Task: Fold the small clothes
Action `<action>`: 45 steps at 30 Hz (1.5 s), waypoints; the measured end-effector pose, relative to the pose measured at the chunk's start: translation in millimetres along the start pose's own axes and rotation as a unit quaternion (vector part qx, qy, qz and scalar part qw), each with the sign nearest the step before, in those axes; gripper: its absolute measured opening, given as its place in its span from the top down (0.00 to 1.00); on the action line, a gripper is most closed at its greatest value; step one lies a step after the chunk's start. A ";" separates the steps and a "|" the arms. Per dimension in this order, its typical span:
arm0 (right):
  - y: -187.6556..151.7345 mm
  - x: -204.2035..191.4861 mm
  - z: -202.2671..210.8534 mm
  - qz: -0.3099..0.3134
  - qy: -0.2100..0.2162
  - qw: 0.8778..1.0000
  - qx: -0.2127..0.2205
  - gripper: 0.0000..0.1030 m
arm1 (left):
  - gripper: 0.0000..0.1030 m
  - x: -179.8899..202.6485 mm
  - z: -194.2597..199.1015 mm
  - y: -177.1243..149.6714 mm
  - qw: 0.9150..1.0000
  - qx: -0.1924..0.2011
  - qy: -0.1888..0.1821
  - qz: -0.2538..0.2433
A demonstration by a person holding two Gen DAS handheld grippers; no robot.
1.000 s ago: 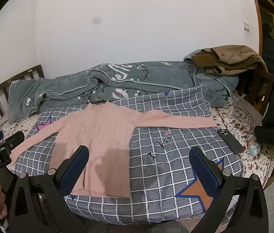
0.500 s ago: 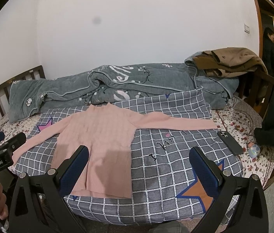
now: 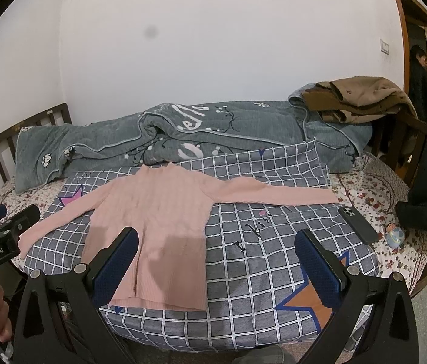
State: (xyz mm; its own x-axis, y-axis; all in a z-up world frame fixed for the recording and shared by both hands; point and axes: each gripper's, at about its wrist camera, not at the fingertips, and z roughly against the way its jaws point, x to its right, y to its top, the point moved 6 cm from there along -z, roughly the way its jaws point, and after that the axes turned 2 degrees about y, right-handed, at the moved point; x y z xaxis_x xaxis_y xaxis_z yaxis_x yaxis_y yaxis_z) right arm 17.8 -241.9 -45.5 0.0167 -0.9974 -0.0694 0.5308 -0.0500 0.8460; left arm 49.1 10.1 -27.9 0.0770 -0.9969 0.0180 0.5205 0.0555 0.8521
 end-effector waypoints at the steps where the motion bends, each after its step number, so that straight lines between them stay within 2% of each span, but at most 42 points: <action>1: -0.1 -0.1 0.1 0.000 0.001 1.000 0.000 0.02 | 0.00 -0.3 0.0 0.0 1.000 0.000 0.001 0.000; 21: 2.5 -6.3 3.2 0.004 0.006 1.000 0.006 0.02 | 0.00 -11.6 4.6 8.8 1.000 0.000 0.004 0.005; 31: -3.4 -23.7 -8.4 0.022 0.008 1.000 0.003 0.02 | 0.00 -24.4 -9.1 6.0 1.000 0.004 0.014 0.009; 39: -10.3 -46.1 -40.7 0.034 0.032 0.999 -0.012 0.02 | 0.00 -54.7 -41.8 -8.2 0.999 -0.007 0.028 0.026; 45: -22.0 -66.7 -83.3 0.052 0.046 0.997 -0.020 0.02 | 0.00 -101.1 -95.4 -38.9 0.997 -0.039 0.031 0.058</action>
State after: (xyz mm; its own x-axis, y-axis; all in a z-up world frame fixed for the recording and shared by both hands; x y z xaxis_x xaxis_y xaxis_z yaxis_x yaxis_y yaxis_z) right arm 75.6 -170.0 -103.5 0.1503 -0.9881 -0.0332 0.5561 0.0567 0.8292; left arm 102.2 114.1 -112.8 0.1916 -0.9781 0.0808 0.5689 0.1777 0.8030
